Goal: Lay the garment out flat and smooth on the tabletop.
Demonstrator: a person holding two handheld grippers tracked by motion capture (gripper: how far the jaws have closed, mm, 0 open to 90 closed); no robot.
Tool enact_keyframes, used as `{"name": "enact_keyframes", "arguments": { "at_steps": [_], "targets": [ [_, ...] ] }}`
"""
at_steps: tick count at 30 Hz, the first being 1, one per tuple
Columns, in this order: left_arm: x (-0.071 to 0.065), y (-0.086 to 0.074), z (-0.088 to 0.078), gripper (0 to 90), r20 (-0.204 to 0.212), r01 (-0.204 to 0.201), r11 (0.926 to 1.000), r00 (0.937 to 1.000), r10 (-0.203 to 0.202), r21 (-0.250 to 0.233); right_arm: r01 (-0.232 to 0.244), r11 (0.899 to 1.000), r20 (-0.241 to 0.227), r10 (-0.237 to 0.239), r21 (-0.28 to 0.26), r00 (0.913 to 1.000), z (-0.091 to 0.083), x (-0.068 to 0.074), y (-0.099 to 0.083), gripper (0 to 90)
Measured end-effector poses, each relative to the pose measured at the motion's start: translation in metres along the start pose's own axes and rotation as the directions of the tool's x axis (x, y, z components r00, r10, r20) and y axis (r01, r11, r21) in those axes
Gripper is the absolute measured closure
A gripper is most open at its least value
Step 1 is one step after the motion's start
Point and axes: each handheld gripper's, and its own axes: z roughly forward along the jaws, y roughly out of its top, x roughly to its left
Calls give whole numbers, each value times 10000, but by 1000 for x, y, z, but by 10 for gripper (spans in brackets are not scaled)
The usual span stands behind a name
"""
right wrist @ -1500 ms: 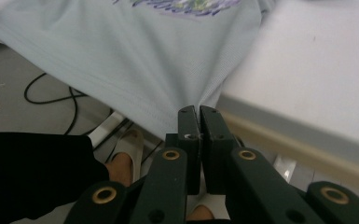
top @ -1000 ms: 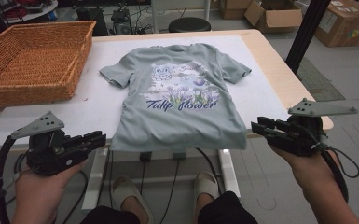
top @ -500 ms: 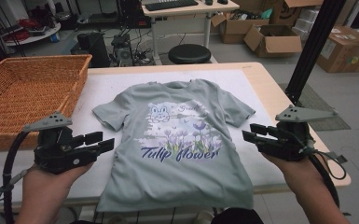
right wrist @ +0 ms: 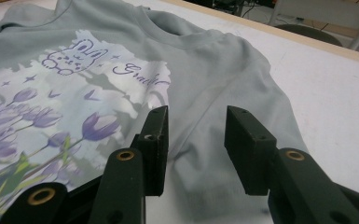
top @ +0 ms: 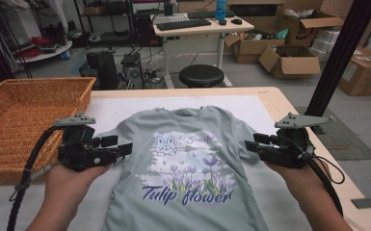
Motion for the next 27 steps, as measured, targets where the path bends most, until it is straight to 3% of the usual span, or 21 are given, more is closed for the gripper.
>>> {"name": "enact_keyframes", "arguments": {
  "at_steps": [5, 8, 13, 15, 16, 17, 18, 19, 21, 22, 23, 27],
  "targets": [
    [14, 12, 21, 403, 142, -100, 9990, 9999, 94, 434, 158, 9998, -55, -158, 111, 9999, 22, -2, 10, 603],
    [22, 12, 39, 410, 333, 66, 9972, 9994, -91, 747, 183, 9994, -246, -175, 308, 9995, 36, -3, 14, 604],
    [27, 4, 72, 424, 390, -40, 9885, 9992, -20, 1513, 322, 9949, -834, -242, 960, 9962, 63, 2, 17, 594],
    [27, 1, 81, 450, 265, -183, 9818, 9996, 136, 1889, 348, 9915, -1071, -214, 1252, 9940, 71, 4, 15, 590],
    [26, 0, 84, 469, 207, -274, 9769, 9995, 235, 2121, 364, 9885, -1129, -198, 1470, 9934, 75, 5, 13, 588],
    [25, -3, 86, 511, 166, -418, 9767, 9991, 392, 2103, 392, 9849, -1287, -174, 1688, 9915, 78, 6, 11, 587],
    [21, -3, 86, 559, -167, -836, 9740, 9959, 891, 2107, 457, 9805, -1429, -183, 1909, 9896, 81, 7, 9, 606],
    [19, -3, 86, 624, -239, -1225, 9684, 9911, 1307, 2171, 556, 9773, -1467, -256, 2042, 9889, 83, 8, 7, 632],
    [17, -3, 86, 803, 268, -1233, 9678, 9924, 1203, 2193, 624, 9754, -1473, -313, 2115, 9886, 81, 7, 8, 764],
    [16, -4, 86, 872, 286, -1264, 9678, 9920, 1231, 2175, 670, 9731, -1510, -338, 2204, 9880, 79, 7, 9, 822],
    [15, -4, 86, 879, 319, -1355, 9658, 9908, 1317, 2209, 641, 9716, -1614, -272, 2279, 9865, 78, 7, 8, 881],
    [17, -4, 80, 886, 731, -1339, 9616, 9901, 1197, 2397, 538, 9721, -1590, -173, 2285, 9871, 73, 7, 5, 900]
  ]
}}
